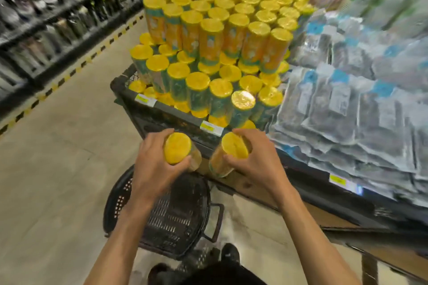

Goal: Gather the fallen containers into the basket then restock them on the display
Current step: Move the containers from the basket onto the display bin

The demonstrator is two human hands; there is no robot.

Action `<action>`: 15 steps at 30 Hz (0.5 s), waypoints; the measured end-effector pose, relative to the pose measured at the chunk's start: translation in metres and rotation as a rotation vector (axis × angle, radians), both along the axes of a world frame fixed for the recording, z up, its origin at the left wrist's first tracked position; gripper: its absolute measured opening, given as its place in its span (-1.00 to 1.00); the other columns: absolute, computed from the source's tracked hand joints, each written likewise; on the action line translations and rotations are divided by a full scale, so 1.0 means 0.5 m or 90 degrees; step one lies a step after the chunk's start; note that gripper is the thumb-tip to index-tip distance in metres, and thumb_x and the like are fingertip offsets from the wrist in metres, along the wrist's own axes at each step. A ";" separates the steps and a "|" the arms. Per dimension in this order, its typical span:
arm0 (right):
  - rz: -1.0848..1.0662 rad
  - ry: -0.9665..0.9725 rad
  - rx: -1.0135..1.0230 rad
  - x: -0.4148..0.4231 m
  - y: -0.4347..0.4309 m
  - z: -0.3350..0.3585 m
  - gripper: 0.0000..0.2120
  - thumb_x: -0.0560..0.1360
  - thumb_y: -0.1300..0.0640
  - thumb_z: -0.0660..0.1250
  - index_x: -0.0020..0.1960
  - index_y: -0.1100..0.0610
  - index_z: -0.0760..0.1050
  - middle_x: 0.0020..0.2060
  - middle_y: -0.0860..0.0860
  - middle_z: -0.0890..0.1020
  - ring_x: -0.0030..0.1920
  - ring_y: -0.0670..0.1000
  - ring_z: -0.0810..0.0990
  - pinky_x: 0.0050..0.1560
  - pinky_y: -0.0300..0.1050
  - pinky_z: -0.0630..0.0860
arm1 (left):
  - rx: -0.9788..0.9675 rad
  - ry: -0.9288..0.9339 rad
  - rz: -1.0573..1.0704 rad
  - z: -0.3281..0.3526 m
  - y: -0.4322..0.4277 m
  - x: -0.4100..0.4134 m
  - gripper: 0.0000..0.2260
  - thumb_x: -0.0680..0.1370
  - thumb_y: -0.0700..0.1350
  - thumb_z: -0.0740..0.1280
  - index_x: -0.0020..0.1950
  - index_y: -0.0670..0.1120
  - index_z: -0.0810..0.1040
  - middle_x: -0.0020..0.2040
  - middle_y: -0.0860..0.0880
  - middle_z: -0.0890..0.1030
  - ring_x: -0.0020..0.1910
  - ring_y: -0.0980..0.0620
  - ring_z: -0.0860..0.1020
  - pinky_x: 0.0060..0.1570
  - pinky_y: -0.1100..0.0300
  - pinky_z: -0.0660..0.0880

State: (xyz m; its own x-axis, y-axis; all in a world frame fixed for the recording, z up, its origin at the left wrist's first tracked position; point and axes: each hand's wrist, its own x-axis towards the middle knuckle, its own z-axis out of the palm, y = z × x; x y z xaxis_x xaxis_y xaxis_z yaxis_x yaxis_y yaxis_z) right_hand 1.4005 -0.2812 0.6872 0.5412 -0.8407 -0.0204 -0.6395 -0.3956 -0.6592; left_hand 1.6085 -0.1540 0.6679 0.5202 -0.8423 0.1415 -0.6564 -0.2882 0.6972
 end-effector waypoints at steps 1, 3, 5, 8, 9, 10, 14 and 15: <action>-0.002 -0.008 -0.005 -0.020 -0.018 0.016 -0.39 0.33 -0.10 0.55 0.32 -0.05 0.47 0.18 -0.10 0.52 0.20 -0.08 0.43 0.11 -0.27 0.29 | -0.002 0.004 -0.001 0.012 -0.023 -0.020 -0.30 0.26 0.28 0.34 0.34 0.00 0.46 0.10 0.04 0.45 0.12 0.02 0.42 0.10 0.12 0.39; -0.012 -0.025 -0.003 -0.059 -0.059 0.043 -0.38 0.30 -0.12 0.55 0.31 -0.07 0.47 0.17 -0.12 0.52 0.19 -0.09 0.44 0.17 -0.18 0.38 | -0.010 0.011 -0.009 0.032 -0.067 -0.061 -0.33 0.27 0.23 0.41 0.34 0.03 0.45 0.12 0.08 0.44 0.15 0.03 0.42 0.11 0.11 0.40; -0.017 -0.038 -0.006 -0.093 -0.098 0.066 -0.39 0.28 -0.11 0.55 0.30 -0.08 0.48 0.15 -0.12 0.52 0.18 -0.10 0.46 0.17 -0.13 0.43 | -0.022 0.016 -0.018 0.049 -0.106 -0.096 -0.36 0.28 0.18 0.44 0.33 0.06 0.45 0.12 0.11 0.43 0.16 0.04 0.42 0.10 0.11 0.41; -0.007 -0.050 -0.041 -0.135 -0.152 0.098 -0.44 0.29 -0.06 0.56 0.26 -0.05 0.53 0.10 -0.12 0.54 0.13 -0.12 0.46 0.07 -0.20 0.39 | -0.036 0.008 -0.036 0.072 -0.160 -0.131 -0.36 0.27 0.24 0.41 0.31 0.07 0.46 0.10 0.13 0.43 0.18 0.05 0.43 0.10 0.12 0.40; -0.001 -0.047 -0.048 -0.148 -0.169 0.107 -0.43 0.30 -0.05 0.56 0.27 -0.03 0.53 0.11 -0.11 0.54 0.12 -0.13 0.45 0.07 -0.21 0.37 | -0.038 0.004 -0.042 0.079 -0.178 -0.139 -0.35 0.26 0.27 0.38 0.30 0.07 0.46 0.10 0.13 0.44 0.18 0.05 0.43 0.10 0.11 0.41; 0.003 -0.040 -0.053 -0.159 -0.184 0.112 -0.41 0.30 -0.06 0.56 0.29 -0.02 0.52 0.13 -0.10 0.54 0.14 -0.12 0.44 0.09 -0.20 0.38 | -0.040 0.001 -0.047 0.087 -0.196 -0.147 -0.34 0.25 0.29 0.36 0.30 0.06 0.47 0.10 0.12 0.44 0.19 0.04 0.43 0.11 0.10 0.42; 0.000 -0.016 -0.076 -0.191 -0.243 0.131 -0.36 0.31 -0.12 0.54 0.34 -0.01 0.49 0.17 -0.07 0.55 0.19 -0.06 0.46 0.13 -0.17 0.39 | -0.051 -0.022 -0.067 0.122 -0.255 -0.167 -0.30 0.26 0.31 0.36 0.32 0.01 0.47 0.13 0.08 0.46 0.19 0.03 0.44 0.12 0.07 0.44; -0.002 -0.011 -0.084 -0.195 -0.256 0.135 -0.36 0.31 -0.12 0.53 0.34 -0.01 0.49 0.16 -0.07 0.55 0.18 -0.06 0.46 0.12 -0.16 0.39 | -0.048 -0.030 -0.075 0.130 -0.269 -0.170 -0.32 0.27 0.28 0.40 0.33 0.01 0.47 0.12 0.08 0.45 0.18 0.04 0.43 0.10 0.09 0.42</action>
State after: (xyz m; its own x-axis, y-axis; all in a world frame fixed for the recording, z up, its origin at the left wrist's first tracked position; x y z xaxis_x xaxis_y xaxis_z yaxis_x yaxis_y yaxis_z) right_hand 1.3028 -0.4091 0.7548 0.5382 -0.8369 0.0995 -0.6293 -0.4776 -0.6131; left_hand 1.5235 -0.2887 0.7328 0.4096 -0.8832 0.2285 -0.7147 -0.1550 0.6820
